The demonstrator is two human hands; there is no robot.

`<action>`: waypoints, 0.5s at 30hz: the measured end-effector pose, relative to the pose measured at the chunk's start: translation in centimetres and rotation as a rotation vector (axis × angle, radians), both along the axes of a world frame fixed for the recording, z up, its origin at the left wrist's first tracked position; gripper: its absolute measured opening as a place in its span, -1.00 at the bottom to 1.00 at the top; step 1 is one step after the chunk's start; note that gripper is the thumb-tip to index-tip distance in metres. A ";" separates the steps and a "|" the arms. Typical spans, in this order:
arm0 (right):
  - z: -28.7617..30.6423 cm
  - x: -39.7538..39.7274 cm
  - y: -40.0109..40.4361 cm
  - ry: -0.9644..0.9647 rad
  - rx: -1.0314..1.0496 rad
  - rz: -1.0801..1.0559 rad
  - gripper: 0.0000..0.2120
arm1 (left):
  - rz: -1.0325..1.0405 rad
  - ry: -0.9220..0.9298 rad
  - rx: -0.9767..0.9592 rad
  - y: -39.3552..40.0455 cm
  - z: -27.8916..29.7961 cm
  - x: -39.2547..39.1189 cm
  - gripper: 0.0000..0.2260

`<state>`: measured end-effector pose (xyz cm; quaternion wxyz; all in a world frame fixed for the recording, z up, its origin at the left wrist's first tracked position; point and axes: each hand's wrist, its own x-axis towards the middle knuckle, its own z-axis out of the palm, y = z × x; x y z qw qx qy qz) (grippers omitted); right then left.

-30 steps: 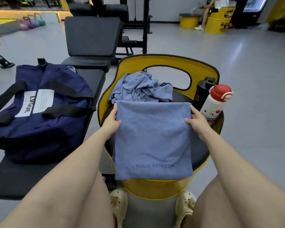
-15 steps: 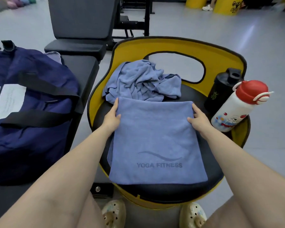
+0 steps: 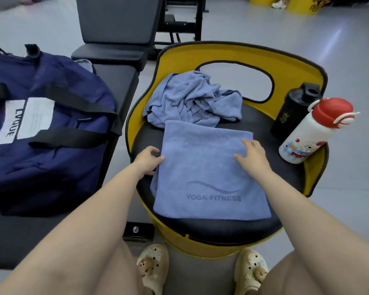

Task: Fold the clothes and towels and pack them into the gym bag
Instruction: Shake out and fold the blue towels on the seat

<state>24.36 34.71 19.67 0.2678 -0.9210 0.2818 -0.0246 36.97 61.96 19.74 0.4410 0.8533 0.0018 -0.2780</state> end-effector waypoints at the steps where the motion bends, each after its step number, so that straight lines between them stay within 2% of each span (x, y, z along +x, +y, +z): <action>1: 0.2 -0.3 0.8 0.006 -0.025 0.073 -0.45 | -0.016 -0.008 0.018 0.3 0.3 -0.6 -0.62; 3: 0.5 -1.1 2.1 0.062 -0.047 0.216 -0.47 | -0.048 -0.022 0.049 0.8 0.5 -1.9 -0.56; 6: 0.9 -2.8 4.3 0.107 -0.002 0.311 -0.51 | -0.067 -0.045 0.070 1.5 0.5 -3.9 -0.52; 11: 0.2 -6.3 9.7 0.099 0.008 0.467 -0.53 | 0.088 0.051 -0.052 2.9 -0.1 -7.3 -0.71; 15: -0.2 -6.9 13.0 0.033 -0.113 0.578 -0.44 | 0.187 0.099 -0.155 3.9 -0.9 -8.9 -0.79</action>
